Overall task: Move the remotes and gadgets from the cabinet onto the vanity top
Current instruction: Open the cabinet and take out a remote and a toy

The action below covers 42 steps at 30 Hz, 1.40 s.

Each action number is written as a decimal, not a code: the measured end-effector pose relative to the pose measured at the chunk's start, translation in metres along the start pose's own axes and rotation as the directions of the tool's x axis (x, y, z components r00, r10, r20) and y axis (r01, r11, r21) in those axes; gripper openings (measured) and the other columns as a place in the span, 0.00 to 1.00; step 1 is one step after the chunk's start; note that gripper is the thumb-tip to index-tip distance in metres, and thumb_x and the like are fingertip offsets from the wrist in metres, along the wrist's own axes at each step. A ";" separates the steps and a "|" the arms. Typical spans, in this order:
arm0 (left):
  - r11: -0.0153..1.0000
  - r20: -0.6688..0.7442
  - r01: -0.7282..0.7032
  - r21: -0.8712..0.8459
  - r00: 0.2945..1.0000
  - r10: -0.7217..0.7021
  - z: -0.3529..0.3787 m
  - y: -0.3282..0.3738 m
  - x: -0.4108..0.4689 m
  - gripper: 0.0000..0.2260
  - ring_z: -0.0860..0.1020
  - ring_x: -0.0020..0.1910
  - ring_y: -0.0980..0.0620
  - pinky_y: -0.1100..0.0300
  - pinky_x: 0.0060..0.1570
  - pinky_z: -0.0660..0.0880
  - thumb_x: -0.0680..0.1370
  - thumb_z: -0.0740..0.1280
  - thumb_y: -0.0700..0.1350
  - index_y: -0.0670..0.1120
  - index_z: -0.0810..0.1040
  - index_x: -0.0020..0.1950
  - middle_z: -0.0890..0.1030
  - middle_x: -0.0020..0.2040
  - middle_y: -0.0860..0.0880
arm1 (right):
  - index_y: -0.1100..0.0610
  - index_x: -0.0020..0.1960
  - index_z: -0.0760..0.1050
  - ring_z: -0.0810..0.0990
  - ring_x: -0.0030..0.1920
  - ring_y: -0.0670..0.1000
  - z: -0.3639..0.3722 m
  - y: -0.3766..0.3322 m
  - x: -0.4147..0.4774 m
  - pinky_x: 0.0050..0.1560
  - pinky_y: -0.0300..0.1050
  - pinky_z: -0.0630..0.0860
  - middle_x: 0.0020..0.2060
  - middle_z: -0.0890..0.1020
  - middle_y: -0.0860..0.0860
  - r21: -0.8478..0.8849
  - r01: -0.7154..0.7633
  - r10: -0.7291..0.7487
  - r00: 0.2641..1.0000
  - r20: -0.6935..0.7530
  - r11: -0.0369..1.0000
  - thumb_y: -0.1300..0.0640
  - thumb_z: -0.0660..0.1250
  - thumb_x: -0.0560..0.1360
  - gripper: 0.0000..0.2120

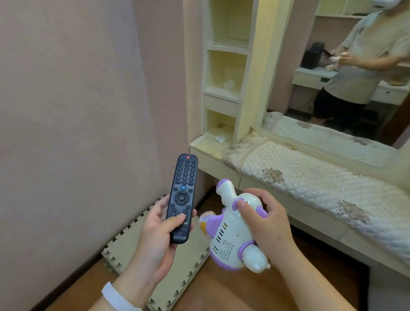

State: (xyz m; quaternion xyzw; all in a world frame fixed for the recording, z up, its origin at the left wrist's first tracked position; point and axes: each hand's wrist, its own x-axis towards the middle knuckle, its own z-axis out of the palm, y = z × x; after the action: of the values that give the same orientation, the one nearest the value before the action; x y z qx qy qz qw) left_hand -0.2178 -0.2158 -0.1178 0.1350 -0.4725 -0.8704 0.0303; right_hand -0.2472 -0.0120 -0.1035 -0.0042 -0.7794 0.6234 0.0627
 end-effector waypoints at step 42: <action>0.937 0.021 0.239 0.255 0.967 -0.253 0.319 -0.162 0.437 0.21 0.84 0.49 0.47 0.59 0.35 0.79 0.77 0.61 0.29 0.45 0.73 0.68 0.84 0.52 0.47 | 0.46 0.49 0.80 0.81 0.47 0.48 -0.222 0.173 0.456 0.44 0.43 0.76 0.46 0.83 0.45 0.131 -0.273 0.295 0.935 -0.197 0.953 0.53 0.74 0.72 0.07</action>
State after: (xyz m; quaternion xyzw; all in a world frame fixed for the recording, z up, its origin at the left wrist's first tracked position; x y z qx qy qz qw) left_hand -0.7096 0.0541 -0.1773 0.1724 -0.5587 -0.8040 -0.1086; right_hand -0.6894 0.2809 -0.1815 -0.1807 -0.7264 0.6608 0.0557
